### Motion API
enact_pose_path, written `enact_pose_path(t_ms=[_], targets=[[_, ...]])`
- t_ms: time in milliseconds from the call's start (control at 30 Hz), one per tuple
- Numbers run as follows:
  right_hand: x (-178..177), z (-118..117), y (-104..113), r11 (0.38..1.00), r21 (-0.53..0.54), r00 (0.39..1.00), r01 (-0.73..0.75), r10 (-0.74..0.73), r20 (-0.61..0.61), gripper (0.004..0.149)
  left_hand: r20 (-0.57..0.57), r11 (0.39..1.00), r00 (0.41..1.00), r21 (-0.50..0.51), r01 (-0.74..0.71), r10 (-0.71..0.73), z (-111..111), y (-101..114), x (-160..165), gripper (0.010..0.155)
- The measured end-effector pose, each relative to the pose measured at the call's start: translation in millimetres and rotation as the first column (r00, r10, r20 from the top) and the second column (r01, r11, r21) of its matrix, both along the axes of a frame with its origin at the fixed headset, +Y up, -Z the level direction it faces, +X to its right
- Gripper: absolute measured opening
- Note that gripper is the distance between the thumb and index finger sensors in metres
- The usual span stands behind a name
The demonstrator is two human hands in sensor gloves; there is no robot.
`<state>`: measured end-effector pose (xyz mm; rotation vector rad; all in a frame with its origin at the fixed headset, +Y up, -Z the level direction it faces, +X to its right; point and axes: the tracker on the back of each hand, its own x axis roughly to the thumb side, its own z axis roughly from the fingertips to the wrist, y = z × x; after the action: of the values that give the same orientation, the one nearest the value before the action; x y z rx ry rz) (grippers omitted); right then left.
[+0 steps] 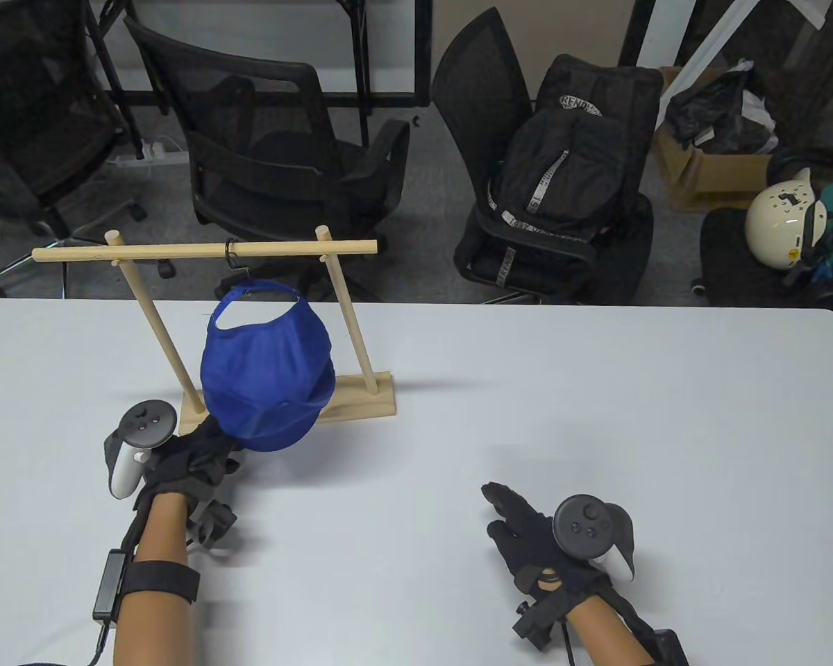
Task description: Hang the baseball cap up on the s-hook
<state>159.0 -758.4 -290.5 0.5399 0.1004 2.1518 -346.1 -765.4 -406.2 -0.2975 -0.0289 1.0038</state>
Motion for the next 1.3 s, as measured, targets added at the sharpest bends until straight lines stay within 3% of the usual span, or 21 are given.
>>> enact_pose_path(t_ms=[267,600,933,1133,1300], targets=[[2,-2,1,0.999,0.004,0.999,-0.033,0.033,-0.012,0.062,0.015,0.982,0.983,-0.041,0.185,-0.185,16,11,7,0.066],[9,-5,8,0.992,0.052,0.994,-0.111,0.11,0.03,0.067,-0.007,0.939,0.939,0.022,0.344,-0.344,57,52,18,0.075],[22,-7,21,0.981,0.107,0.985,-0.159,0.15,0.087,0.07,-0.109,0.86,0.876,0.166,0.482,-0.47,105,100,30,0.077],[25,-8,24,0.965,0.13,0.97,-0.229,0.216,0.111,0.071,-0.219,0.766,0.817,0.284,0.576,-0.533,138,137,48,0.077],[23,-7,25,0.958,0.139,0.965,-0.252,0.237,0.114,0.072,-0.217,0.694,0.797,0.397,0.6,-0.564,157,158,77,0.079]])
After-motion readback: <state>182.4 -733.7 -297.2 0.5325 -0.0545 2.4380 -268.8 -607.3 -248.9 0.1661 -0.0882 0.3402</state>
